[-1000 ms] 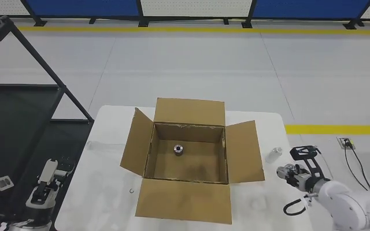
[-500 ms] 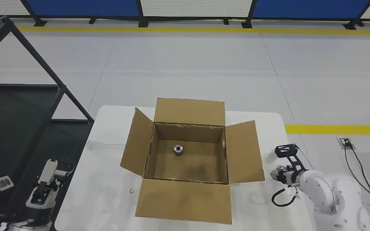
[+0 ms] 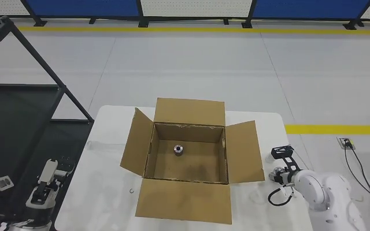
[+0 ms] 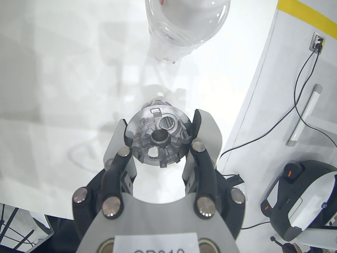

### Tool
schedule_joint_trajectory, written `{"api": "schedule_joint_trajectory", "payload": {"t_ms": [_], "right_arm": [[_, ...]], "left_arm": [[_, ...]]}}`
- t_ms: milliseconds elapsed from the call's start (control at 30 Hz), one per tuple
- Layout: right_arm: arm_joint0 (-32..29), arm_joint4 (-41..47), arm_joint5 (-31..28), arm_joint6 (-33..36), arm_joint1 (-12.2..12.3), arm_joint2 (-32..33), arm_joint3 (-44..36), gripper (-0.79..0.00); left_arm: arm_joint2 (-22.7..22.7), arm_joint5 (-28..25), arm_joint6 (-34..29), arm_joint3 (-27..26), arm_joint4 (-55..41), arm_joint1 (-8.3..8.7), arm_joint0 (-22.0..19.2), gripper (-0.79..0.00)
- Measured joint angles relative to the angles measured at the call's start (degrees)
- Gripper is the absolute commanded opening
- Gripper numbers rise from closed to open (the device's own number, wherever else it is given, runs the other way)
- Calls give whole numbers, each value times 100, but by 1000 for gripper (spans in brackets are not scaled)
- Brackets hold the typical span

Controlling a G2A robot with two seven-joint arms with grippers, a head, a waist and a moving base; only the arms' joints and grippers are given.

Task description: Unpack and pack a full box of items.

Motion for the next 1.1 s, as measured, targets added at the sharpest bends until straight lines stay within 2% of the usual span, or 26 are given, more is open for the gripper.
{"api": "schedule_joint_trajectory", "payload": {"t_ms": [133, 500, 533, 567, 600, 733, 800, 933, 1100], "right_arm": [[6, 49, -7, -13, 18, -19, 50, -449], [64, 173, 39, -37, 65, -75, 115, -345], [68, 176, 40, -35, 69, -82, 112, -305], [79, 181, 40, -28, 75, -93, 114, -212], [89, 189, 43, -24, 78, -102, 118, -163], [154, 228, 97, -46, 92, -127, 173, -25], [188, 241, 97, -47, 100, -147, 202, 0], [245, 263, 142, -64, 116, -163, 227, 0], [155, 387, 589, -469, 139, 135, -187, 0]], "left_arm": [[0, 0, 0, 0, 0, 0, 0, 0], [0, 0, 0, 0, 0, 0, 0, 0], [0, 0, 0, 0, 0, 0, 0, 0], [0, 0, 0, 0, 0, 0, 0, 0], [0, 0, 0, 0, 0, 0, 0, 0], [0, 0, 0, 0, 0, 0, 0, 0], [0, 0, 0, 0, 0, 0, 0, 0], [0, 0, 0, 0, 0, 0, 0, 0], [0, 0, 0, 0, 0, 0, 0, 0]]}}
